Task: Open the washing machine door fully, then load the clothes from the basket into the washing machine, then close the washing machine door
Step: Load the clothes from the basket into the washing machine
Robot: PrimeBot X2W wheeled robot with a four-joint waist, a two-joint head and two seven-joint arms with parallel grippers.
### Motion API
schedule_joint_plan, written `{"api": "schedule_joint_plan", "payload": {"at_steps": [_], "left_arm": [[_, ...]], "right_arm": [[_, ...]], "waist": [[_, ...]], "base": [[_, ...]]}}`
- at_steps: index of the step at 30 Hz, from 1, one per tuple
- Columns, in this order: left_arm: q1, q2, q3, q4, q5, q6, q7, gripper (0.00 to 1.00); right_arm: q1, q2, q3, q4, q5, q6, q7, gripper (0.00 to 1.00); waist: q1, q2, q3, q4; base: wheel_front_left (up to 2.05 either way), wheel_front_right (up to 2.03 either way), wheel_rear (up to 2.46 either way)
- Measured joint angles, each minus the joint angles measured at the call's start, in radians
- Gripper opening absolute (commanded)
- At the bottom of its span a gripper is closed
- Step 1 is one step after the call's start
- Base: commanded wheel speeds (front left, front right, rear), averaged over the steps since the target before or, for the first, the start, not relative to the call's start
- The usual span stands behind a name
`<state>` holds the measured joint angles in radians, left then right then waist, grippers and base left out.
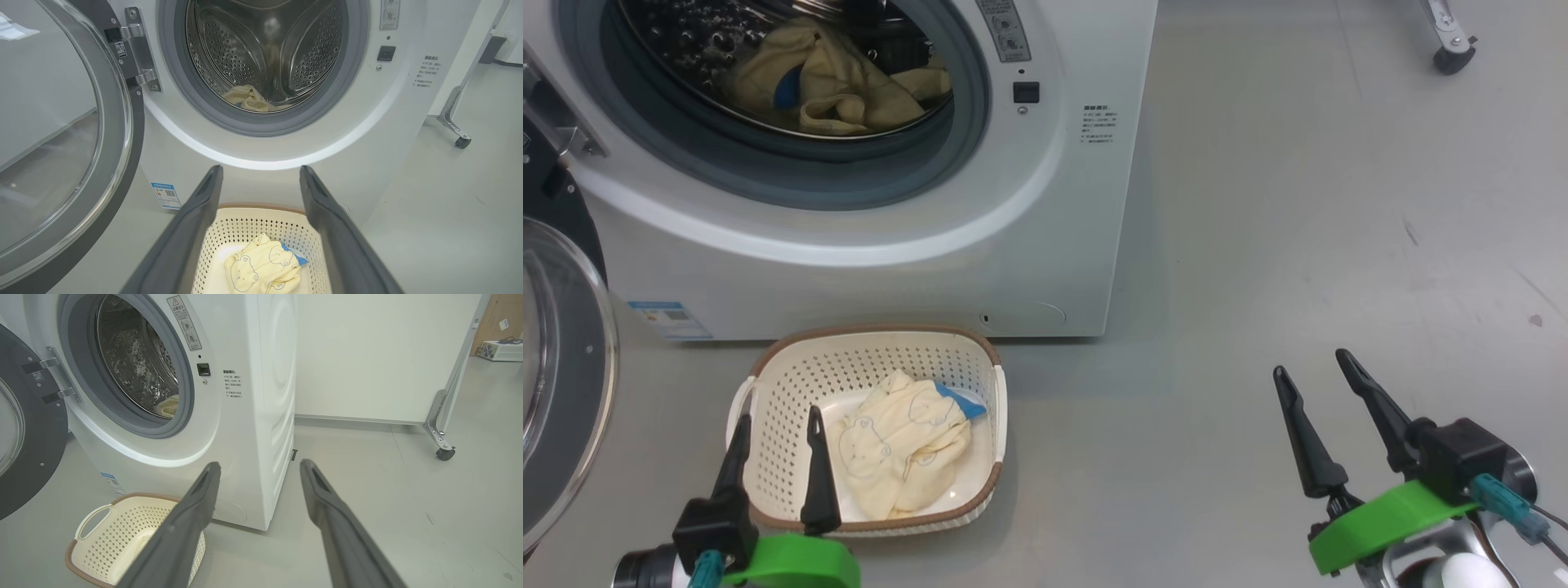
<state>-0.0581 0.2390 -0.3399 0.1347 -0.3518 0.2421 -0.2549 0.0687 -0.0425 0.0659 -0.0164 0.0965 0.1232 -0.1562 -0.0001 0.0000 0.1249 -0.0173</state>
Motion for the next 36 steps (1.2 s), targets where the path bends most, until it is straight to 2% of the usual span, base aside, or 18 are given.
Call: {"api": "schedule_joint_plan", "payload": {"at_steps": [22,36], "left_arm": [[-0.04,-0.032,0.018,0.029,0.027,-0.006,0.0,1.0],[-0.162,-0.051,-0.009,0.152,0.033,-0.049,0.01,1.0]], "right_arm": [[-0.001,0.0,0.004,-0.008,0.0,0.0,0.007,1.0],[-0.044,0.0,0.016,-0.008,0.0,0.0,-0.003,1.0]], "waist": [[0.0001,0.0,0.028,0.007],[0.0002,0.0,0.109,-0.006]], "base": [[0.0,0.0,0.0],[0.0,0.0,0.0]]}}
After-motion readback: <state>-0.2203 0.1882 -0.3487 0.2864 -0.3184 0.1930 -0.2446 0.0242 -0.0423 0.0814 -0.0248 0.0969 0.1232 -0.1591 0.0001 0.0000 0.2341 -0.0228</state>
